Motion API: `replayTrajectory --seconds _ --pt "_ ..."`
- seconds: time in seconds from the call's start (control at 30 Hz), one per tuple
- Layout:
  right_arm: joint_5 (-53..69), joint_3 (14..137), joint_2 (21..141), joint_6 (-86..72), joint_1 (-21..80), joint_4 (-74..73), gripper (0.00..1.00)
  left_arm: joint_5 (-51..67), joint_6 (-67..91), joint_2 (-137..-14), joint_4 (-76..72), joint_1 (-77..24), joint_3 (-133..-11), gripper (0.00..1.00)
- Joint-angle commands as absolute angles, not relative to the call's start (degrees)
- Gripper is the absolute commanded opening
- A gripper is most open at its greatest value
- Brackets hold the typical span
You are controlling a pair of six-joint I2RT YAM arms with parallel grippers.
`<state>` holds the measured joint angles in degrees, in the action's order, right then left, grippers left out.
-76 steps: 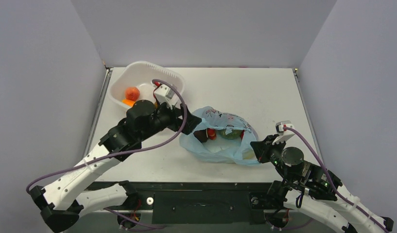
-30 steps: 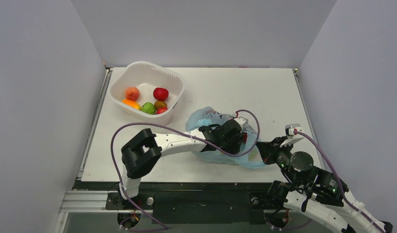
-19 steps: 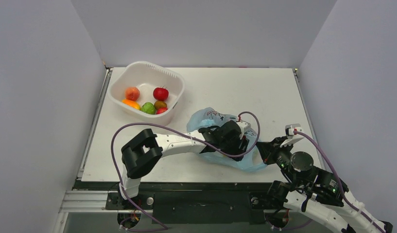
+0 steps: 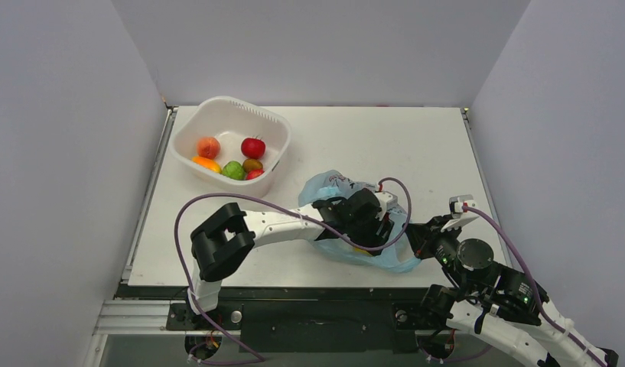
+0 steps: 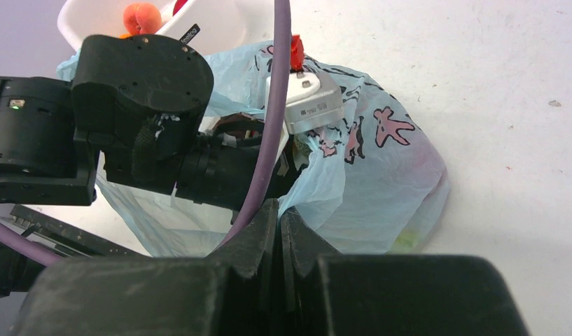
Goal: Take the fake fruits out of the plastic bag
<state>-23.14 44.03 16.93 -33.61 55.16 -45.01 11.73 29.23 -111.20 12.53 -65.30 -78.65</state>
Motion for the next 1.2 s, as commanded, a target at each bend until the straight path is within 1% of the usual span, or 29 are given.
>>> replayTrajectory --seconds 0.0,0.33,0.47,0.57,0.77,1.03,1.1,1.17 --pt "-22.2 43.9 17.8 -33.2 55.2 -41.8 0.00 4.6 23.9 -109.2 18.6 -65.1 -85.1 0.60" --pt "-22.4 43.8 18.1 -33.2 55.3 -41.6 0.00 1.9 20.0 -114.6 24.9 -65.4 -90.7 0.59" --pt "-22.3 43.8 18.2 -33.2 55.2 -41.5 0.00 3.8 19.2 -117.8 25.4 -66.8 -91.9 0.62" --pt "-22.2 43.7 18.2 -33.2 55.2 -41.5 0.00 1.1 19.5 -119.4 25.8 -67.7 -92.4 0.65" --pt "-22.1 43.7 18.3 -33.2 55.2 -41.4 0.00 -3.5 20.6 -123.1 26.1 -68.6 -92.7 0.66" --pt "-22.0 43.5 18.2 -33.2 55.3 -41.3 0.00 -6.8 20.1 -125.4 28.5 -70.3 -94.3 0.63" --pt "-22.0 43.6 18.3 -33.2 55.3 -41.3 0.00 -7.3 20.0 -125.4 28.9 -70.3 -94.3 0.60" --pt "-21.9 43.6 18.2 -33.2 55.3 -41.4 0.00 -7.5 19.8 -125.1 29.1 -70.3 -94.4 0.54"
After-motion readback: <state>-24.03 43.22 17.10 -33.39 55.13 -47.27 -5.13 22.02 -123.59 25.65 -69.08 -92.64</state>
